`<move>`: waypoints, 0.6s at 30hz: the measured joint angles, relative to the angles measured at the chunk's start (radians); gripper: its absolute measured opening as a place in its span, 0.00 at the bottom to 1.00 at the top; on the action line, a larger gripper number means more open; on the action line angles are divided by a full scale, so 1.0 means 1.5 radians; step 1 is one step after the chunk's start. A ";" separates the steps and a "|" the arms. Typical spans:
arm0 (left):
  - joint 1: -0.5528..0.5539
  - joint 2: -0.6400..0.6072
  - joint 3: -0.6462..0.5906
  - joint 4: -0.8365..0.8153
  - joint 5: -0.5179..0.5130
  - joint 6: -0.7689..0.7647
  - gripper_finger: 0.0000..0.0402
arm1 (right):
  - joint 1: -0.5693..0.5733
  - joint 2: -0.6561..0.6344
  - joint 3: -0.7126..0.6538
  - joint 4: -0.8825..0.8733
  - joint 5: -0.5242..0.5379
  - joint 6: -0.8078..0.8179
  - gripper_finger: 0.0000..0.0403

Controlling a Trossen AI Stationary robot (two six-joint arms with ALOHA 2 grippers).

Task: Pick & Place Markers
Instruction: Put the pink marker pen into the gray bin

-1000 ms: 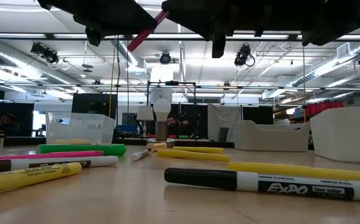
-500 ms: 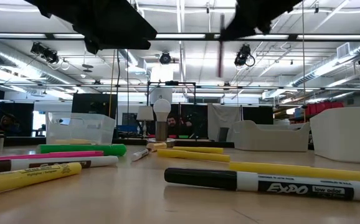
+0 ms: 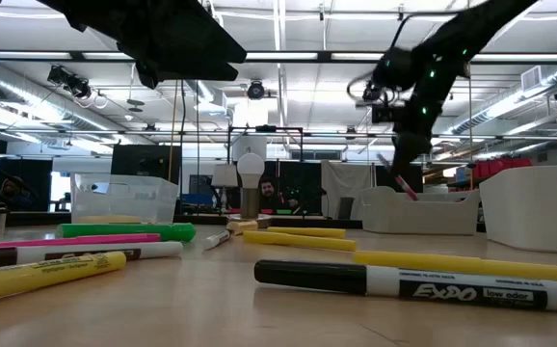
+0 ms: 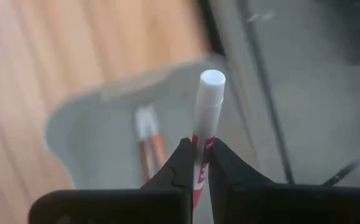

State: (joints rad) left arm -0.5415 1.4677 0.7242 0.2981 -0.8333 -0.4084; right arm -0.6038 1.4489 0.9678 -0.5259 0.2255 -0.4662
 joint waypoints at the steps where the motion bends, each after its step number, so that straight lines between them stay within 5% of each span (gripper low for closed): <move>1: 0.000 0.000 0.000 0.000 0.000 0.000 0.46 | -0.008 0.017 0.000 -0.009 -0.011 -0.021 0.03; 18: 0.000 0.000 0.000 -0.003 0.000 0.000 0.46 | -0.034 0.119 0.000 -0.055 0.054 -0.074 0.20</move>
State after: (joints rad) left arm -0.5415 1.4677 0.7242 0.2939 -0.8330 -0.4084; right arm -0.6544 1.6281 0.9672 -0.6077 0.3065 -0.5768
